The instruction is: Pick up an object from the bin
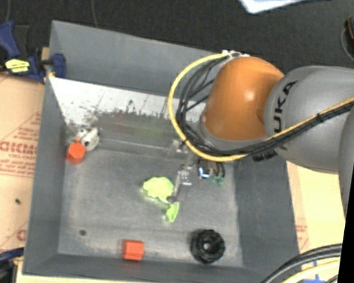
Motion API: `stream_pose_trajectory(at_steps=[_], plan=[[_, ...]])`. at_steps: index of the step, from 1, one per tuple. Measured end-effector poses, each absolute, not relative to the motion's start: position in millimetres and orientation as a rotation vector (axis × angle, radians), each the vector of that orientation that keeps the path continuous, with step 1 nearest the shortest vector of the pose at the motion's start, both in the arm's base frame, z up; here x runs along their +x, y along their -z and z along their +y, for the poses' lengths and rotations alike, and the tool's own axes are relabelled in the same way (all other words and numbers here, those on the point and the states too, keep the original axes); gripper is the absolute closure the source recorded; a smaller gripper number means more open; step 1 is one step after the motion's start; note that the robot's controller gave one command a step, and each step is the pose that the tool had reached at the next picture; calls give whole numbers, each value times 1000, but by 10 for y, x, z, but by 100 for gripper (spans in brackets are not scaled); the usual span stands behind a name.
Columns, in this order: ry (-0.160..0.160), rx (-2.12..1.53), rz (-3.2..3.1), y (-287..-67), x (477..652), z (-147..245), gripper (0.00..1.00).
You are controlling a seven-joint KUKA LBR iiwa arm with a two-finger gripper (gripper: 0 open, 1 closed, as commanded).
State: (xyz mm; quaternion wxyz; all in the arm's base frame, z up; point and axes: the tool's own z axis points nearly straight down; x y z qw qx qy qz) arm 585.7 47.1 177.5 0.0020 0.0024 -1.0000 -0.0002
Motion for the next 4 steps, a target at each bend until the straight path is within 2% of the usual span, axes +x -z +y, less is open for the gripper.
stream_pose_trajectory(at_steps=[1, 2, 3, 4], plan=[[1, 5, -3145, -1824, 5871, 470, 0], [0, 178, -3133, -866, 5829, 320, 0], [3, 100, -3145, -743, 5685, 199, 100], [3, 99, -3145, -743, 5685, 198, 100]])
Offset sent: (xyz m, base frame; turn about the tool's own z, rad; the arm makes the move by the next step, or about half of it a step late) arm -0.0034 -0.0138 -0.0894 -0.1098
